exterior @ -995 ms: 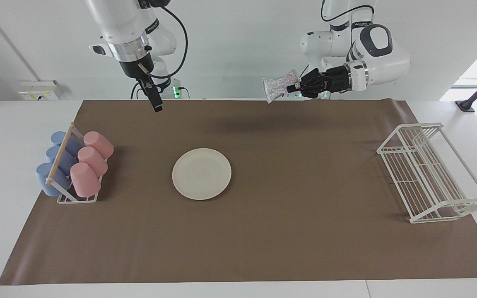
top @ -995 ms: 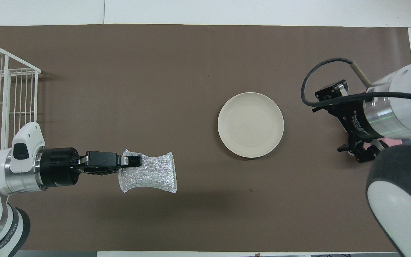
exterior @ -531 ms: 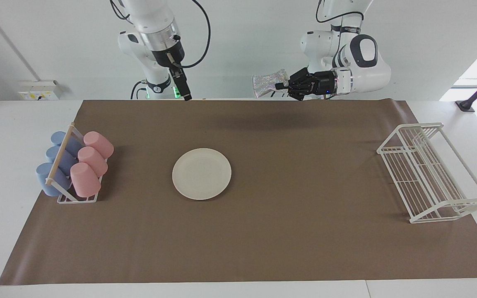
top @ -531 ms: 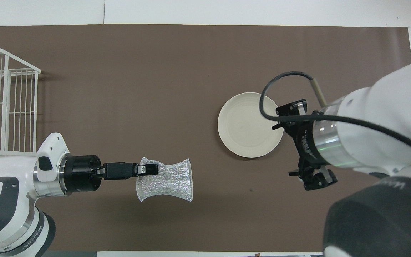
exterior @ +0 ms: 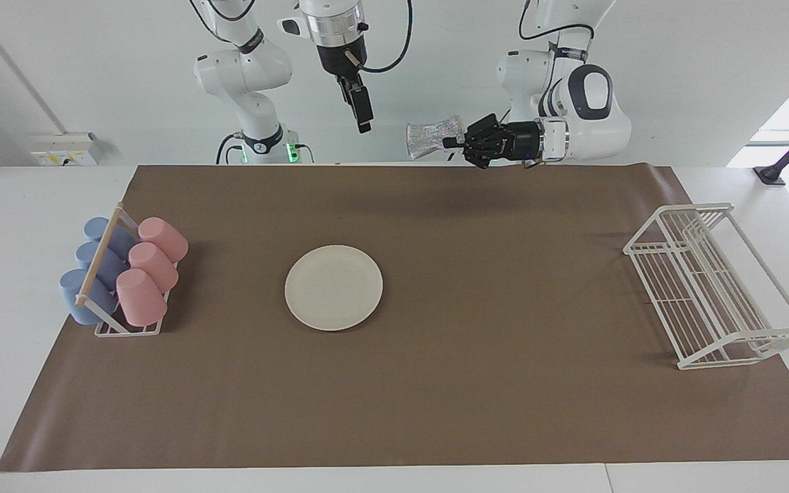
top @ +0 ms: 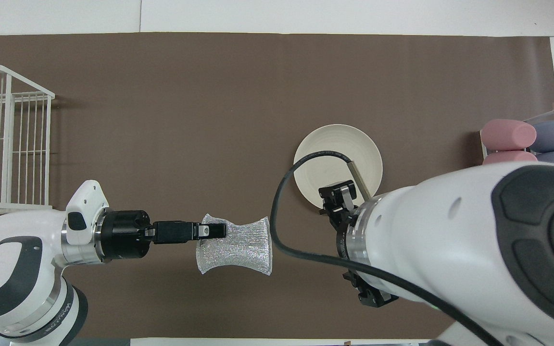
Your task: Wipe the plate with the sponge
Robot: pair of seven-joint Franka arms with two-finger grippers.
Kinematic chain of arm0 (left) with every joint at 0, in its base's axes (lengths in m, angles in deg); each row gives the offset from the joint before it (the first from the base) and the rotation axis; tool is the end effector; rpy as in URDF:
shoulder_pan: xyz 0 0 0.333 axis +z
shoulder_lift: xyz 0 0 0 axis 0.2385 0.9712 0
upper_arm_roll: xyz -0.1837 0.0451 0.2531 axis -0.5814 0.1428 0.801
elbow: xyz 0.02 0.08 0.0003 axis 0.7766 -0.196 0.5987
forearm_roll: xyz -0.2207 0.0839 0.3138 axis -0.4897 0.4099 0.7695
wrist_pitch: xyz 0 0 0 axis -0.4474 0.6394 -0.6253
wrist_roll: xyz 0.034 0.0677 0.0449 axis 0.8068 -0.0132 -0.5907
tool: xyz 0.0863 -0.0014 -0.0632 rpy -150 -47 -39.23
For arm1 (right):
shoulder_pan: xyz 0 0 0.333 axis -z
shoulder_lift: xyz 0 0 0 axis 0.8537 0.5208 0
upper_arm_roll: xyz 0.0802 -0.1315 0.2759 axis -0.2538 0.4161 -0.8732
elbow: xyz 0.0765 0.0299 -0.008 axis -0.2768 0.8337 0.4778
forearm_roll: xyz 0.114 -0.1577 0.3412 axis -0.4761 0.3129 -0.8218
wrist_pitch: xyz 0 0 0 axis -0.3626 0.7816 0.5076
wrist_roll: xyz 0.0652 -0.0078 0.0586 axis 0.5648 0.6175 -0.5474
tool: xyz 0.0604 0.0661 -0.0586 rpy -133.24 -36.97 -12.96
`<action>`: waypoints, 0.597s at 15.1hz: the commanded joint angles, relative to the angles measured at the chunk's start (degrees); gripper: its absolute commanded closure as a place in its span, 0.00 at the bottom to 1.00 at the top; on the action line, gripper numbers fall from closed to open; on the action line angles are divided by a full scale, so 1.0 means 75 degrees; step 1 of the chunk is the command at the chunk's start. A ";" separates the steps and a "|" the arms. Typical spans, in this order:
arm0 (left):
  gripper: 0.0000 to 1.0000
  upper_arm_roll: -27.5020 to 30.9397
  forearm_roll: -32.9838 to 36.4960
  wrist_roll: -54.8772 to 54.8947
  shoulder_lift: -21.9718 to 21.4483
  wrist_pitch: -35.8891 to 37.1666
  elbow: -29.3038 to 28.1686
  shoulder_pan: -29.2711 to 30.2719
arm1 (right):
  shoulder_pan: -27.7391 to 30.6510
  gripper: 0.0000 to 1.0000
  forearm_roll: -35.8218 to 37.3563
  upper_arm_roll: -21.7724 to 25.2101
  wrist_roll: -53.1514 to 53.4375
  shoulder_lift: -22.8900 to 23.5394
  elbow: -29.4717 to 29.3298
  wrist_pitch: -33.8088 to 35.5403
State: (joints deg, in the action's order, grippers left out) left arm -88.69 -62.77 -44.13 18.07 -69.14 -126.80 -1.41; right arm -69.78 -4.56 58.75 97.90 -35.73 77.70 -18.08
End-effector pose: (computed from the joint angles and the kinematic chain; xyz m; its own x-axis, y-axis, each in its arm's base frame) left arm 0.3967 -0.1920 0.4566 0.9973 -0.0500 -0.0537 0.0523 -0.0300 0.9982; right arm 0.4236 0.2922 0.6599 0.2873 -0.9474 -0.1409 -0.9551 -0.2944 0.0325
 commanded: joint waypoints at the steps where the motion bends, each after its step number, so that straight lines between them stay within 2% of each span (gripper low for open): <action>1: 1.00 0.0099 -0.0195 0.0183 0.0009 0.0000 -0.0004 -0.0351 | -0.0069 0.00 0.0037 -0.0038 0.0766 -0.0133 0.0203 -0.0214; 5: 1.00 0.0099 -0.0230 0.0183 0.0010 -0.0024 0.0007 -0.0411 | -0.0397 0.00 0.0037 -0.0038 0.0897 -0.0356 0.0682 -0.0961; 7: 1.00 0.0076 -0.0242 0.0195 0.0021 -0.0024 0.0019 -0.0422 | -0.0561 0.00 0.0048 -0.0038 0.1201 -0.0309 0.0695 -0.1676; 9: 1.00 0.0076 -0.0242 0.0195 0.0021 -0.0024 0.0031 -0.0492 | -0.0597 0.00 0.0037 -0.0038 0.1553 -0.0297 0.0730 -0.1982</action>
State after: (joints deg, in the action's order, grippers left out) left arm -88.69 -63.42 -43.83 18.07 -69.15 -126.71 -3.47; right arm -74.33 -4.56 58.50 107.08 -36.40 81.14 -30.12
